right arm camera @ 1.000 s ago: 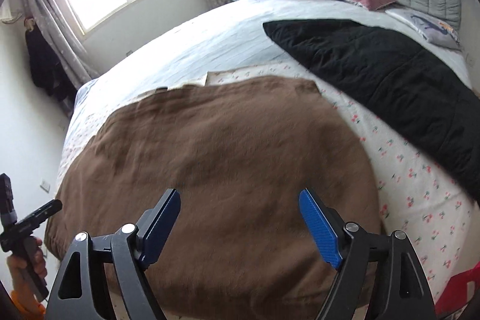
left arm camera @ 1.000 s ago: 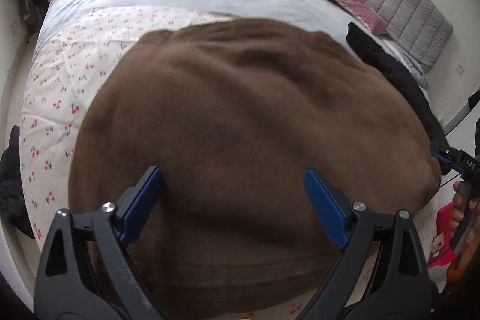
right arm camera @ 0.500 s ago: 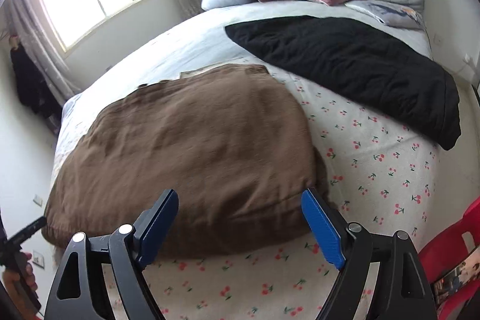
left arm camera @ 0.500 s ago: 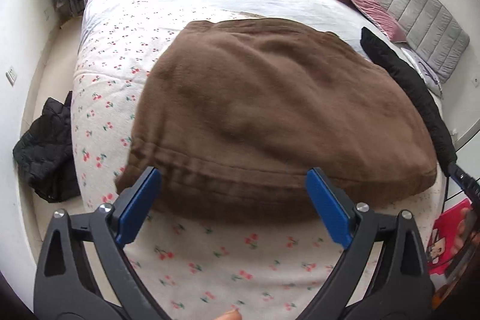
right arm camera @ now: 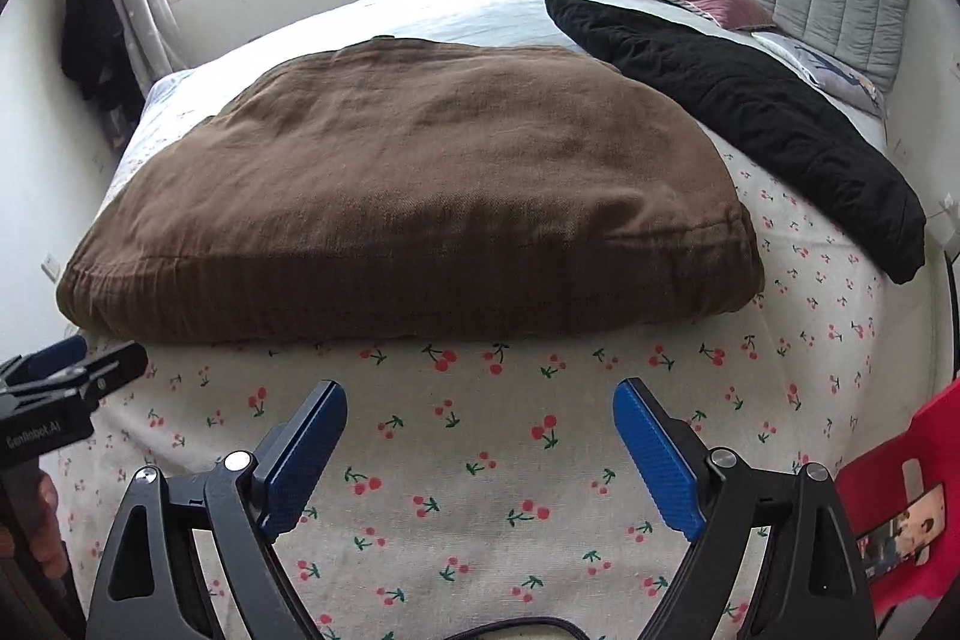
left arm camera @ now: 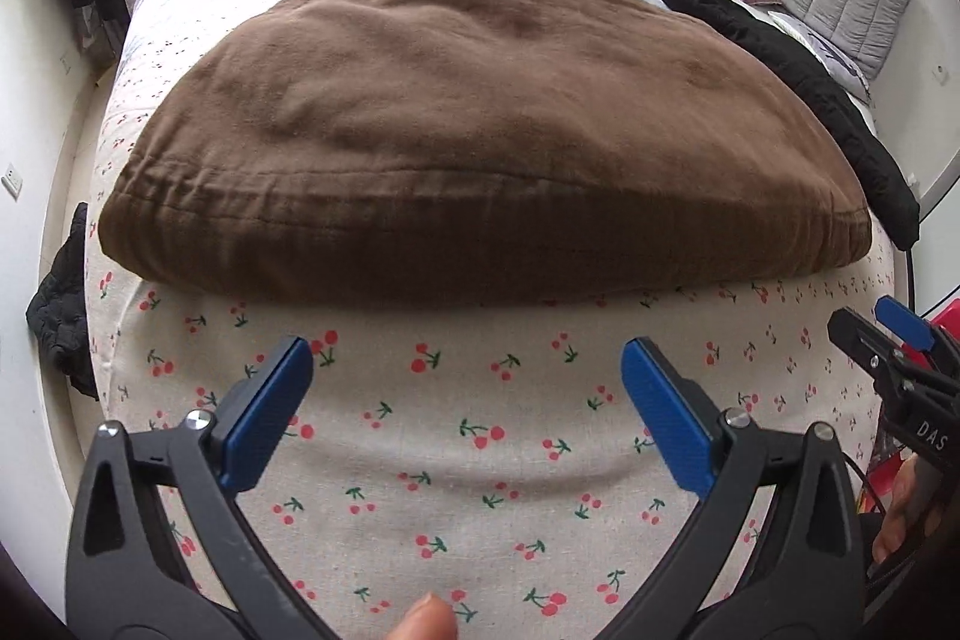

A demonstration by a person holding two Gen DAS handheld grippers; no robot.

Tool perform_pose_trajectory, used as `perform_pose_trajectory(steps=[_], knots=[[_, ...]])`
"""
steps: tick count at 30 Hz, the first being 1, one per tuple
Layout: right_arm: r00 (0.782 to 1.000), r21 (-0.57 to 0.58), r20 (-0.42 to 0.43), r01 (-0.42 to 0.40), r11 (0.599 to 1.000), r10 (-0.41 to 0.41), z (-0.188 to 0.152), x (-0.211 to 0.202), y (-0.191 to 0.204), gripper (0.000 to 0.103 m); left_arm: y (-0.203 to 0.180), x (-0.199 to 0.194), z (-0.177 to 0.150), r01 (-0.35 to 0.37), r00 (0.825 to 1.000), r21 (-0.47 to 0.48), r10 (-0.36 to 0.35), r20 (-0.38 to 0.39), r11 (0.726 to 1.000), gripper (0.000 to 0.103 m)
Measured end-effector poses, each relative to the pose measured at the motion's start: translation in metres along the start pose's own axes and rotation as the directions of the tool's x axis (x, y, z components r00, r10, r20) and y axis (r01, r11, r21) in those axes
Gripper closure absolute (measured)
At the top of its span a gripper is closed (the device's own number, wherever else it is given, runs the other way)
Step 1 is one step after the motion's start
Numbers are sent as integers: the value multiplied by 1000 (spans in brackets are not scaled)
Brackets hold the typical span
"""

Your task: Fold large clothes

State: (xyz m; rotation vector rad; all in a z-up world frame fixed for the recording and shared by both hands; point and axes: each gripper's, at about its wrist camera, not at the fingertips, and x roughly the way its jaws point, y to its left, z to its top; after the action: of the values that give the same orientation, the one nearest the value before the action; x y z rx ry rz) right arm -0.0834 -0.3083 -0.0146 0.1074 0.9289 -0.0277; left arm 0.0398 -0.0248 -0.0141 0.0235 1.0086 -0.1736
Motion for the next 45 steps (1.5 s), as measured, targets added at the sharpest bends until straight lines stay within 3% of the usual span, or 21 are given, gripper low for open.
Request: perform_pose_trajectory(steps=[16,45], knots=[[1000,-33,4,0,999,0,-4,5,7,11,-4,-2,-5,-76,996,-10,76,37,997,1],[1000,-28,0,-12,1000,12,-4,12,10,11,7,-6,-3,-73,996,-34,75,49,997,1]])
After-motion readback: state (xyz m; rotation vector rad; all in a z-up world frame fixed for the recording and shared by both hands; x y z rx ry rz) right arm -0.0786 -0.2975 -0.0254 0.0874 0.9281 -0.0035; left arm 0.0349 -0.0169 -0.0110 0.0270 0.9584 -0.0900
